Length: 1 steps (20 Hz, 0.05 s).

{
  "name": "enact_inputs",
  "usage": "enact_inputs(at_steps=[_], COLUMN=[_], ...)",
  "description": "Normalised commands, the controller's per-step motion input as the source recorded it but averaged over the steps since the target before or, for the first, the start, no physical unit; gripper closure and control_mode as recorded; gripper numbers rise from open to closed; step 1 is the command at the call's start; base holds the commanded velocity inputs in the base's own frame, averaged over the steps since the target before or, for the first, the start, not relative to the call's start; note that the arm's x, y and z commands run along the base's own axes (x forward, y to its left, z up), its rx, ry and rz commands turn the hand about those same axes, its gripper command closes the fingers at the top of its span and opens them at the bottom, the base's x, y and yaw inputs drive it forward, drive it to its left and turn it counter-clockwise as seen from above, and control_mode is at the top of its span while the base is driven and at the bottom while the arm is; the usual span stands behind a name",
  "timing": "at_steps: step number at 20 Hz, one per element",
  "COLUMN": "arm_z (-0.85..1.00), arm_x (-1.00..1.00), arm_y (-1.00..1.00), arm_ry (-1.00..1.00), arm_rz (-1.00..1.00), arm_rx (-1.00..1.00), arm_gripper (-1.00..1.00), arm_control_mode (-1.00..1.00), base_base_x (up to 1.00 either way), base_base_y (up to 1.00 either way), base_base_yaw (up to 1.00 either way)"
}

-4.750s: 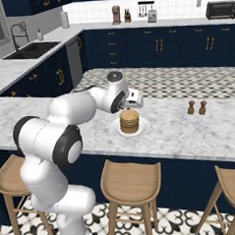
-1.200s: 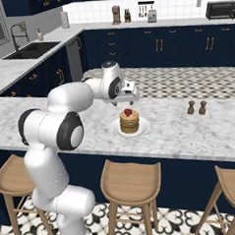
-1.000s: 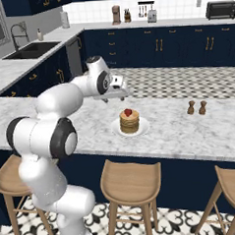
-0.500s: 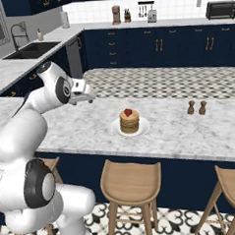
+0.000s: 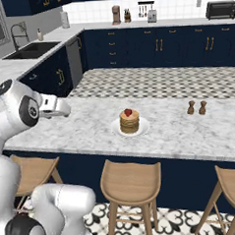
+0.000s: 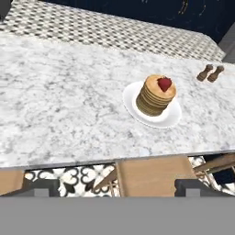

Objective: Take the strawberry from the fridge and place it on top of the pancake, located on the dining counter.

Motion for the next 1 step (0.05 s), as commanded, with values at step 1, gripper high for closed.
enact_inputs(at_steps=[1], arm_z=[-0.18], arm_x=[-0.19], arm_y=[0.0], arm_ry=[0.01], arm_rz=[0.09], arm_rx=[0.0], arm_gripper=[-1.0], arm_control_mode=[-1.0], base_base_x=[0.0], base_base_y=[0.0], base_base_yaw=[0.0])
